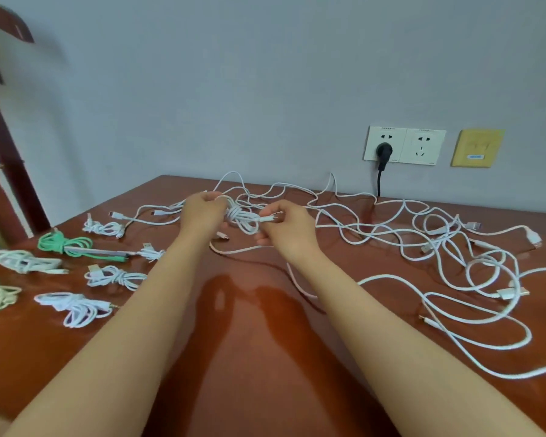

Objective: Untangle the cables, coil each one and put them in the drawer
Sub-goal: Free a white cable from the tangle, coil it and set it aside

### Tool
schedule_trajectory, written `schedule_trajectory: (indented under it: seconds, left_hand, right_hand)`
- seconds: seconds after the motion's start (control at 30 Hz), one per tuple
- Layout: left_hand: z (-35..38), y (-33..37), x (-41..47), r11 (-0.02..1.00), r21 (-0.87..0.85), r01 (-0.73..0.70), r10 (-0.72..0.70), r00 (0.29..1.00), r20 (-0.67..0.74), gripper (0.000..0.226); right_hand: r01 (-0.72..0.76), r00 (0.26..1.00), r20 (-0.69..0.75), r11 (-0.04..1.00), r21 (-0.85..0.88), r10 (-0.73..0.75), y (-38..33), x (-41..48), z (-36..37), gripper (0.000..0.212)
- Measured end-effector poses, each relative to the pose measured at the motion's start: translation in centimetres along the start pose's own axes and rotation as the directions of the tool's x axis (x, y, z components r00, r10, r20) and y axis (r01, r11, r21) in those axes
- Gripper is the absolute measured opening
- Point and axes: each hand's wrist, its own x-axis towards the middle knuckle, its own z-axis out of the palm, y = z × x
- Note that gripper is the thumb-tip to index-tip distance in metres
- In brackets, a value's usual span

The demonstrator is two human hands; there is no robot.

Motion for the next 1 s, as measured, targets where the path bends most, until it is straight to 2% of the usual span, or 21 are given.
schedule_trajectory:
  seconds: [0.1, 0.23, 0.3, 0.37, 0.53, 0.6, 0.7, 0.83, 1.0]
  left_hand:
    - [-2.9, -0.4, 1.4, 0.981, 0.192, 0.007, -0.002, 1.000, -0.026, 0.029]
    - [-5.3, -1.4, 2.1, 0.919, 0.393, 0.038, -0.018, 0.998, -0.055, 0.021]
    - [-5.8, -1.7, 2.4, 0.881, 0.470, 0.059, -0.038, 0.998, -0.055, 0.014]
    - [-6.2, -1.9, 3.0, 0.836, 0.542, 0.084, -0.052, 0.996, -0.074, 0.019]
    - [-6.1, -2.2, 3.5, 0.709, 0.698, 0.097, -0.055, 0.995, -0.082, 0.011]
    - [-5.8, -2.5, 3.6, 0.647, 0.757, 0.093, -0.060, 0.996, -0.071, 0.022]
    - [-5.3, -2.8, 3.6, 0.589, 0.806, 0.063, -0.031, 0.998, -0.056, 0.025]
    - [-4.5, -2.0, 3.6, 0.578, 0.816, -0.010, 0.050, 0.998, -0.023, 0.025]
    - [-2.6, 0.4, 2.5, 0.649, 0.751, -0.121, 0.104, 0.992, 0.071, 0.024]
  right_hand:
    - [-0.030, 0.999, 0.040, 0.998, -0.049, 0.032, 0.1, 0.9, 3.1, 0.029]
    - [-0.027, 0.996, 0.076, 0.991, -0.128, 0.037, 0.8, 1.4, 6.0, 0.026]
    - [0.016, 0.994, 0.106, 0.981, -0.195, 0.005, 1.1, 1.7, 7.0, 0.019]
    - [0.056, 0.991, 0.129, 0.961, -0.270, -0.022, 1.2, 2.0, 7.6, 0.014]
    - [0.109, 0.981, 0.191, 0.905, -0.412, -0.031, 1.8, 2.3, 9.1, 0.013]
    - [0.127, 0.978, 0.206, 0.873, -0.472, -0.031, 2.1, 2.4, 9.4, 0.014]
    - [0.132, 0.974, 0.226, 0.873, -0.470, -0.025, 2.1, 2.8, 9.3, 0.012]
    - [0.148, 0.954, 0.298, 0.916, -0.373, -0.033, 1.7, 3.1, 8.2, 0.022]
    - [0.160, 0.960, 0.279, 0.892, -0.423, -0.040, 0.7, 3.6, 4.2, 0.017]
